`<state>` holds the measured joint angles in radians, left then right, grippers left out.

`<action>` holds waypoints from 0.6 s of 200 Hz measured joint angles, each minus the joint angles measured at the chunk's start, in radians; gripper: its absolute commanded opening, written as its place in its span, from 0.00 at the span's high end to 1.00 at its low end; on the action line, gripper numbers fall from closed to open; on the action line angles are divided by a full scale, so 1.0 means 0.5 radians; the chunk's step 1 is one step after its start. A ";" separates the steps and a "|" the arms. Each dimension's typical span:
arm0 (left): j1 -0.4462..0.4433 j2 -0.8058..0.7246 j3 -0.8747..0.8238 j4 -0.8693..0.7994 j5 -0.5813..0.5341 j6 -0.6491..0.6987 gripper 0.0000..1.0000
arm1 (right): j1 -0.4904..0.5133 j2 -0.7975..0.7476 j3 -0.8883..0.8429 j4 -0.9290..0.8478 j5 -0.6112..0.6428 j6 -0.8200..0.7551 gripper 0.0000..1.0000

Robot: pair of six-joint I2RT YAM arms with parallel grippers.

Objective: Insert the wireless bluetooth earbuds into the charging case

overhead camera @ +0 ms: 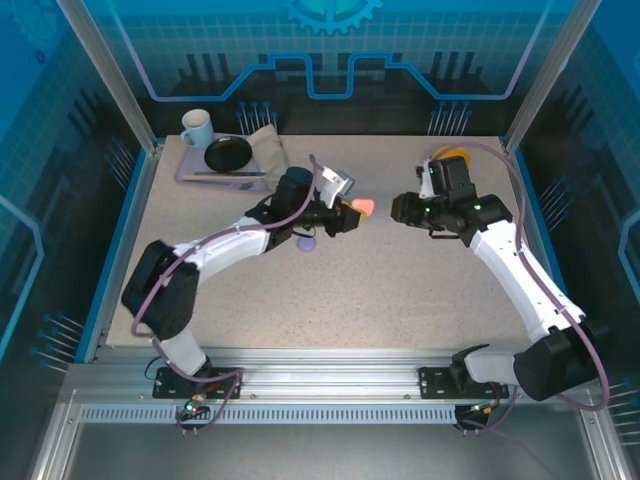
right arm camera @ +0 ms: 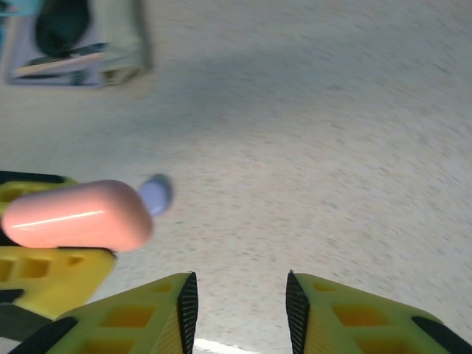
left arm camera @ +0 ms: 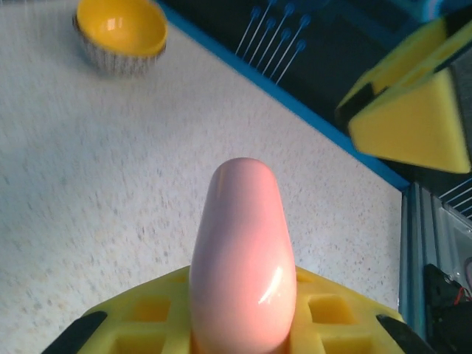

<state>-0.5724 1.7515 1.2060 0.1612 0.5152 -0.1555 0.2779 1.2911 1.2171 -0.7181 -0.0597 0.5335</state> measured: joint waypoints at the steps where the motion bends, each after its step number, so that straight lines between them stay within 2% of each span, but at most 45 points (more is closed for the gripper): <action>1: 0.000 0.008 0.007 -0.005 0.002 -0.008 1.00 | -0.005 0.000 -0.007 0.002 0.001 0.002 0.60; 66: 0.000 0.800 0.626 -0.640 0.195 -0.564 1.00 | -0.179 -0.096 -0.394 0.050 0.017 0.121 0.58; 78: 0.000 0.879 0.663 -0.718 0.220 -0.626 0.91 | -0.186 -0.114 -0.417 0.064 0.024 0.132 0.58; 98: 0.000 0.938 0.666 -0.861 0.222 -0.687 0.85 | -0.190 -0.125 -0.439 0.083 0.024 0.141 0.56; 105: 0.000 0.951 0.675 -0.911 0.221 -0.690 0.80 | -0.192 -0.125 -0.446 0.089 0.024 0.143 0.55; 120: 0.002 0.973 0.717 -0.990 0.225 -0.699 0.58 | -0.192 -0.124 -0.449 0.094 0.024 0.153 0.52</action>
<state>-0.5716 2.2379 1.5646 -0.3336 0.6277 -0.5049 0.1822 1.2289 0.9924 -0.6712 -0.0475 0.6098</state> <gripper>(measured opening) 0.296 0.462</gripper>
